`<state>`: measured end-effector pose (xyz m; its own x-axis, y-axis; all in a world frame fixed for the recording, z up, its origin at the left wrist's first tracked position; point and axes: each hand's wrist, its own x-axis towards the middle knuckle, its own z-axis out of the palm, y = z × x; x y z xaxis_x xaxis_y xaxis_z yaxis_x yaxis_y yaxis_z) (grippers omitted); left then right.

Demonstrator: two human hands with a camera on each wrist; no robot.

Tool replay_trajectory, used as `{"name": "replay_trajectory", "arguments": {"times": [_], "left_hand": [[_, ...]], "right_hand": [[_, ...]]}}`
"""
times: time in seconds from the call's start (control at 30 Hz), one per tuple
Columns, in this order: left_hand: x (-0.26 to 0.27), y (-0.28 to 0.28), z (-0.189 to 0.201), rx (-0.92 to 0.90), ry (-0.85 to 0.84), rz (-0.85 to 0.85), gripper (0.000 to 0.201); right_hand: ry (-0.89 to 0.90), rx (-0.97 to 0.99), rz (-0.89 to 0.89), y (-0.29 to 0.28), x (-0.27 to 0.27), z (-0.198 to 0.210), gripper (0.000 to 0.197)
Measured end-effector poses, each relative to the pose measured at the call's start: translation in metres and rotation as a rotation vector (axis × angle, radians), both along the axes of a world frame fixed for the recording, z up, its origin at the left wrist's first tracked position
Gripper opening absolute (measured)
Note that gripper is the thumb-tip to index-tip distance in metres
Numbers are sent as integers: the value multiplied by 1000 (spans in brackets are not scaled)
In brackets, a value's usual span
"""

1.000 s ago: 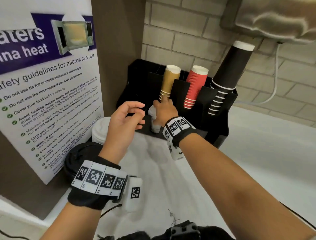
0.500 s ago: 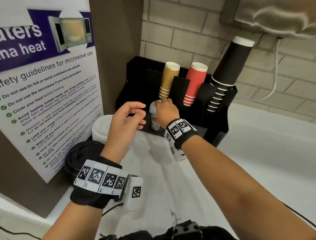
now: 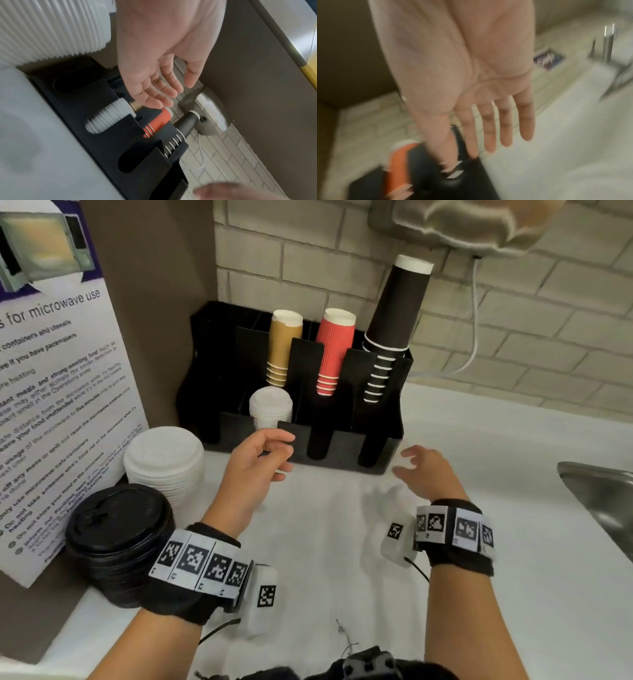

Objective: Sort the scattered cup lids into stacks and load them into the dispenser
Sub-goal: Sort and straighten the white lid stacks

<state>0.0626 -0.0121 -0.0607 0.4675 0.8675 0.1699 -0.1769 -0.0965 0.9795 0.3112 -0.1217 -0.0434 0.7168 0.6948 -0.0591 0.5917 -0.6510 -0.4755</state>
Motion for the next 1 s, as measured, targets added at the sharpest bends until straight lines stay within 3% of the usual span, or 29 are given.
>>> {"name": "replay_trajectory", "arguments": {"times": [0.07, 0.17, 0.4, 0.63, 0.73, 0.83, 1.0], "left_hand": [[6, -4, -2, -9, 8, -30, 21], [12, -9, -2, -14, 12, -68, 20], [17, -14, 0, 14, 13, -99, 19], [18, -17, 3, 60, 80, -167, 24], [20, -24, 1, 139, 164, -264, 59], [25, -29, 0, 113, 130, -360, 91], [26, -27, 1, 154, 17, -338, 89]], "right_hand": [[46, -225, -10, -16, 4, -11, 68], [144, -314, -13, -22, 4, -19, 86], [154, -318, 52, -21, 8, -24, 83], [181, 57, 117, -29, 6, 4, 65], [370, 256, 321, -24, -20, 20, 59], [554, 351, 509, -15, -51, 29, 61], [639, 448, 585, -5, -72, 34, 64]]}}
